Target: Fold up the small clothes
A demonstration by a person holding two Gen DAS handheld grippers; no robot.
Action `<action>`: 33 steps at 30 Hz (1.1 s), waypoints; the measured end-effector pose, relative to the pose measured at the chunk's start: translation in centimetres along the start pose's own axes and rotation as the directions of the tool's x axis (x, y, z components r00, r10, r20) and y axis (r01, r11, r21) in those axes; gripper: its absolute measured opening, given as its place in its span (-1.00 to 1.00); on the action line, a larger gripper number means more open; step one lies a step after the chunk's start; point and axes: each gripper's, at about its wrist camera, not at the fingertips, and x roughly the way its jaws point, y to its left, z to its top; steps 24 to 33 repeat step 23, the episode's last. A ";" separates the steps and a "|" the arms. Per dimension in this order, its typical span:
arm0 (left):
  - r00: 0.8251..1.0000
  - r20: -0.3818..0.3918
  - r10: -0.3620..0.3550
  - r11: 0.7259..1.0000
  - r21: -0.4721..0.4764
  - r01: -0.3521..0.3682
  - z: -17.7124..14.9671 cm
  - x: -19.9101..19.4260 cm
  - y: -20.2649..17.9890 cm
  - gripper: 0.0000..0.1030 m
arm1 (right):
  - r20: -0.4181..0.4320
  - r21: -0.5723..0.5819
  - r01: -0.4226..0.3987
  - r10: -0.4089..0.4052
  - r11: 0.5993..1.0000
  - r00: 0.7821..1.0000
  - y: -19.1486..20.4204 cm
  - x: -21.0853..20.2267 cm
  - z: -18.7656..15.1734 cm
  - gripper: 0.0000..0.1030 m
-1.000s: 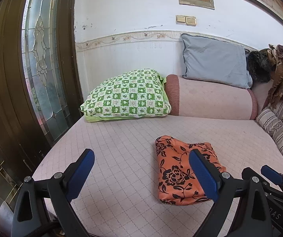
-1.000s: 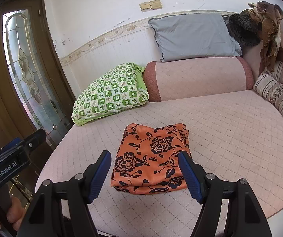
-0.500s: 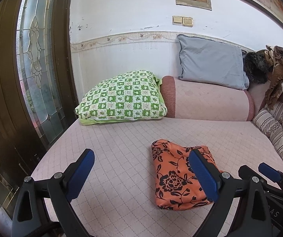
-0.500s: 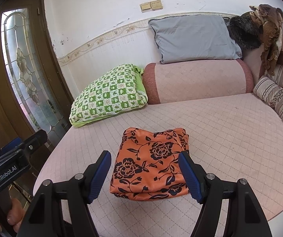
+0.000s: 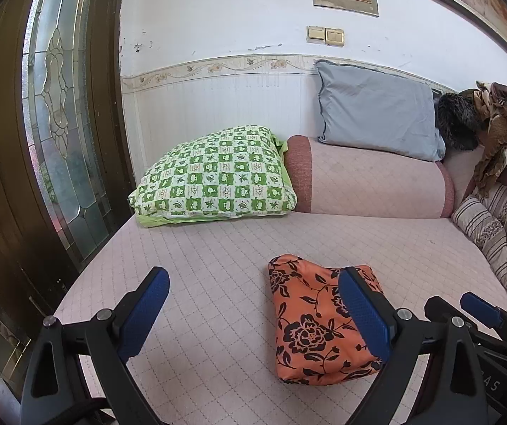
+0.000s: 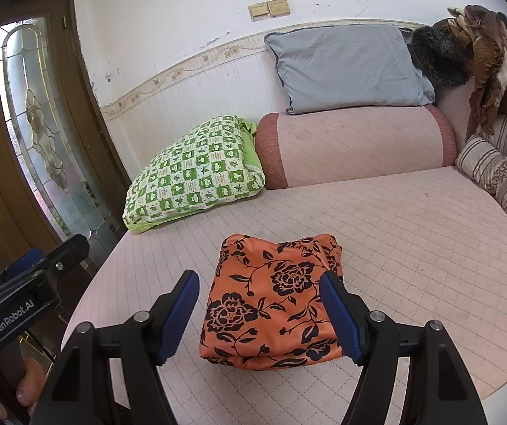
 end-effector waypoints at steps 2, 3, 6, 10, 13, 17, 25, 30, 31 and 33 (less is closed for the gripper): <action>1.000 0.002 0.001 1.000 -0.003 -0.001 0.0 -0.1 0.0 0.87 | 0.001 -0.002 0.001 -0.001 1.000 1.000 0.0 -0.1 0.0 0.43; 1.000 0.001 -0.003 1.000 -0.002 0.003 -0.1 0.0 -0.1 0.87 | 0.002 -0.002 0.002 -0.002 1.000 1.000 0.0 -0.1 0.0 0.43; 1.000 0.000 -0.005 1.000 0.006 0.005 -0.1 0.0 -0.2 0.87 | -0.001 0.001 0.001 -0.001 1.000 1.000 0.0 -0.1 -0.1 0.43; 1.000 -0.002 -0.006 1.000 0.010 0.006 -0.1 0.1 -0.1 0.87 | -0.006 0.000 -0.002 0.002 1.000 1.000 0.0 0.1 -0.3 0.43; 1.000 -0.004 -0.008 1.000 0.002 0.008 0.0 0.3 0.0 0.87 | -0.007 -0.001 -0.010 0.010 1.000 1.000 0.2 0.3 -0.2 0.43; 1.000 -0.003 -0.030 0.999 -0.015 0.030 0.1 1.0 0.3 0.87 | -0.024 0.001 -0.021 0.021 1.000 1.000 0.4 1.2 -0.2 0.43; 0.996 -0.072 -0.046 0.998 -0.046 0.043 0.3 5.6 2.2 0.87 | -0.047 0.046 -0.017 0.020 0.999 0.999 -1.6 3.7 0.5 0.43; 0.996 -0.072 -0.046 0.998 -0.046 0.043 0.3 5.6 2.2 0.87 | -0.047 0.046 -0.017 0.020 0.999 0.999 -1.6 3.7 0.5 0.43; 0.996 -0.072 -0.046 0.998 -0.046 0.043 0.3 5.6 2.2 0.87 | -0.047 0.046 -0.017 0.020 0.999 0.999 -1.6 3.7 0.5 0.43; 0.996 -0.072 -0.046 0.998 -0.046 0.043 0.3 5.6 2.2 0.87 | -0.047 0.046 -0.017 0.020 0.999 0.999 -1.6 3.7 0.5 0.43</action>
